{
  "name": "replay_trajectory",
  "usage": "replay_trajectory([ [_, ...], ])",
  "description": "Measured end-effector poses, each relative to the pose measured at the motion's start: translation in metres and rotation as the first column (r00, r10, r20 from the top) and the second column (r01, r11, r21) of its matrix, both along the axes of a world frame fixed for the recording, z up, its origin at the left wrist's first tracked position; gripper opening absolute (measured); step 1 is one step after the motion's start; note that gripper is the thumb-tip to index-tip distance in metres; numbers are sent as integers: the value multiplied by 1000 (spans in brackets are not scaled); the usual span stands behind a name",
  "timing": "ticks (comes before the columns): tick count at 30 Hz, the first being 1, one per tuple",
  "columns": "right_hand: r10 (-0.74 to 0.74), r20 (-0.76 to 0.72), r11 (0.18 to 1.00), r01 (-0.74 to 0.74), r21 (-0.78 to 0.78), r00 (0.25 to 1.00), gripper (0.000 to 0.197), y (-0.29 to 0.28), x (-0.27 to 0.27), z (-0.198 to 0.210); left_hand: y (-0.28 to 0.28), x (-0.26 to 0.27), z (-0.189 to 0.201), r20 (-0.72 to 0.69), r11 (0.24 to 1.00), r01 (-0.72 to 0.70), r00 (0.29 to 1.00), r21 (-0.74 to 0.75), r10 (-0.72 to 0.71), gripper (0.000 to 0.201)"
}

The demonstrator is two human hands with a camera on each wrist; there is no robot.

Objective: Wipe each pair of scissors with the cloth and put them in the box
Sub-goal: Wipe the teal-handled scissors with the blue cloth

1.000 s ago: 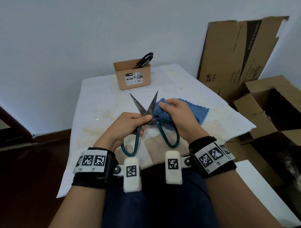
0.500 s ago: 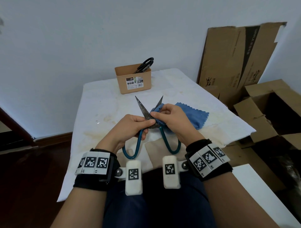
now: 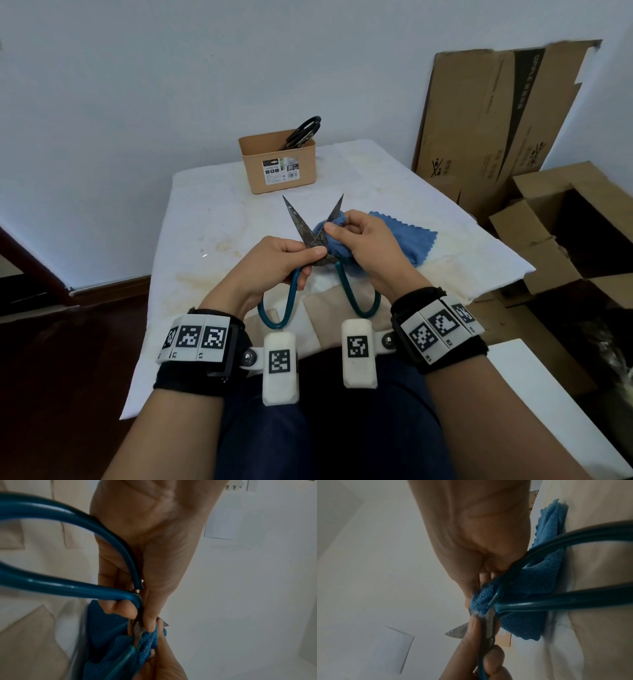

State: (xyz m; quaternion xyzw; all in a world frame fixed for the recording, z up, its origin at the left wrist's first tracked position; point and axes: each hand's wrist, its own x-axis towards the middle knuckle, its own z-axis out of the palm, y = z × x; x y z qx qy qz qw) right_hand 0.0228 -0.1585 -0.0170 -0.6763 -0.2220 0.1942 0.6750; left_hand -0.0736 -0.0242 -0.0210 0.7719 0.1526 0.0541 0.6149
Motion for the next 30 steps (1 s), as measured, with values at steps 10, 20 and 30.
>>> replay_trajectory([
  [10,-4,-40,1000,3,-29,999,21,-4,4,-2,4,-2,-5,1,999,-2,1000,-48,2,36],
  [20,-144,-153,990,144,-11,978,39,-6,14,-1,9,-5,-4,-28,999,2,1000,-54,-3,37],
  [30,35,-158,998,-26,57,987,27,-4,5,2,7,-3,-7,-38,999,-12,999,-39,11,36],
])
